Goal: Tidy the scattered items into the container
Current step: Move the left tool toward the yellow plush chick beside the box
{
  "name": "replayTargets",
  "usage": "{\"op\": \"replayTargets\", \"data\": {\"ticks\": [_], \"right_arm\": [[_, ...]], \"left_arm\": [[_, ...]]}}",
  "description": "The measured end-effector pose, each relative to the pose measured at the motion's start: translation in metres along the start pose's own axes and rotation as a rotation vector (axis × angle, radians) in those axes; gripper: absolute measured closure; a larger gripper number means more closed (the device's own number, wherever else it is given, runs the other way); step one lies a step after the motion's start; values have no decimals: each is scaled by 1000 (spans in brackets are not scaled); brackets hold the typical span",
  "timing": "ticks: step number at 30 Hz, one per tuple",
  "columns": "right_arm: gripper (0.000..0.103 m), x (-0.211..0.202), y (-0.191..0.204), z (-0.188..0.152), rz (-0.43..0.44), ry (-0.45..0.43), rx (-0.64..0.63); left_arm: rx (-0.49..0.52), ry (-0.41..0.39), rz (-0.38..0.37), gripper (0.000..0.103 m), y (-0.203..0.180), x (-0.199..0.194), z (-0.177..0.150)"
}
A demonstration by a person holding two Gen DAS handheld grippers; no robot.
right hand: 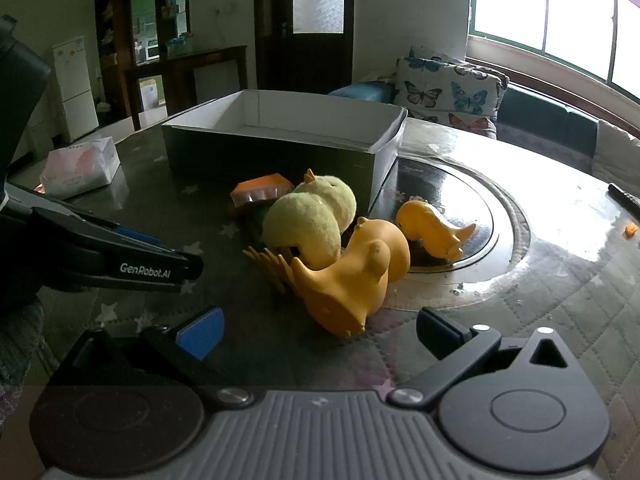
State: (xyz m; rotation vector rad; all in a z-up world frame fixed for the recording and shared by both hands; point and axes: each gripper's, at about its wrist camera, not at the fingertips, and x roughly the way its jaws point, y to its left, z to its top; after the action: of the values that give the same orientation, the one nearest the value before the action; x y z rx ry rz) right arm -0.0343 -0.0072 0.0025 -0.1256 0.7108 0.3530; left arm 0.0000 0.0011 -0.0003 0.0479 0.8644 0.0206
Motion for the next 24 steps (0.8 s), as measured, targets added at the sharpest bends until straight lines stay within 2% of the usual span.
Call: {"op": "replayTargets", "data": {"ticks": [5,10,24], "right_arm": [[0,4,0,1,-4,0,-1],[0,12,-1,2,-6,-3,1],[0,15,5,2,-7,3,-1]], "left_arm": [[3,-12,-1,62,29,7,-7],[-9,22,-9,62,58,28,-5],[-20,26,-1,62,68,37,4]]}}
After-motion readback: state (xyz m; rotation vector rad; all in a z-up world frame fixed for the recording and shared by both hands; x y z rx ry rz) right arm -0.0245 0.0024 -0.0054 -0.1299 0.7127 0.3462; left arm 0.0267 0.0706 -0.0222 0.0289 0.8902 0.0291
